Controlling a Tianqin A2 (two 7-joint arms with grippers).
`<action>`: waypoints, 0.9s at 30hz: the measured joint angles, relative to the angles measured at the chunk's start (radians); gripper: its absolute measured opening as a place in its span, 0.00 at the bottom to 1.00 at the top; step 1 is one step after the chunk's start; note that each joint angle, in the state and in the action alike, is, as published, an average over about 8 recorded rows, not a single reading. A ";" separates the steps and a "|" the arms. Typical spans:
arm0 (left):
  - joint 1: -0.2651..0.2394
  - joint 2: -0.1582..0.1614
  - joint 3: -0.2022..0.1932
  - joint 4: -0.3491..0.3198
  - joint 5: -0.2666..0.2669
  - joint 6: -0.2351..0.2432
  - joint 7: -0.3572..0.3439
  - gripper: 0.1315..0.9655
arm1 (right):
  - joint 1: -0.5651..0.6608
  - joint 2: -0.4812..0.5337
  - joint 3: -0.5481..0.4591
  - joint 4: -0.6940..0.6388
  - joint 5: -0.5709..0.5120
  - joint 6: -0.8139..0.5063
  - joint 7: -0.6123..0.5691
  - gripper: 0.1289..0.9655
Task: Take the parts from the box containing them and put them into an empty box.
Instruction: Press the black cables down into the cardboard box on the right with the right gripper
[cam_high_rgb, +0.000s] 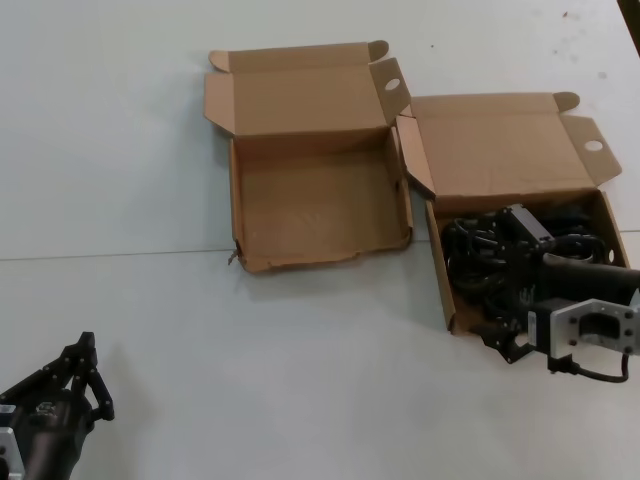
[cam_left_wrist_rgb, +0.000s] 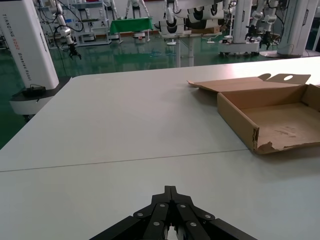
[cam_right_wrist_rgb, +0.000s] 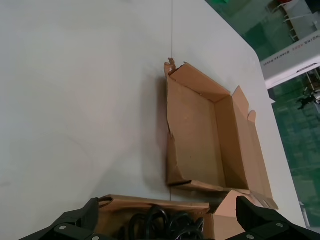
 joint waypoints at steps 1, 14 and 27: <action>0.000 0.000 0.000 0.000 0.000 0.000 0.000 0.03 | 0.001 -0.002 0.000 -0.001 0.002 0.001 0.000 1.00; 0.000 0.000 0.000 0.000 0.000 0.000 0.000 0.03 | -0.003 -0.013 0.000 -0.012 0.020 0.002 0.000 1.00; 0.000 0.000 0.000 0.000 0.000 0.000 0.000 0.03 | -0.004 -0.008 0.000 -0.019 0.036 0.004 0.000 1.00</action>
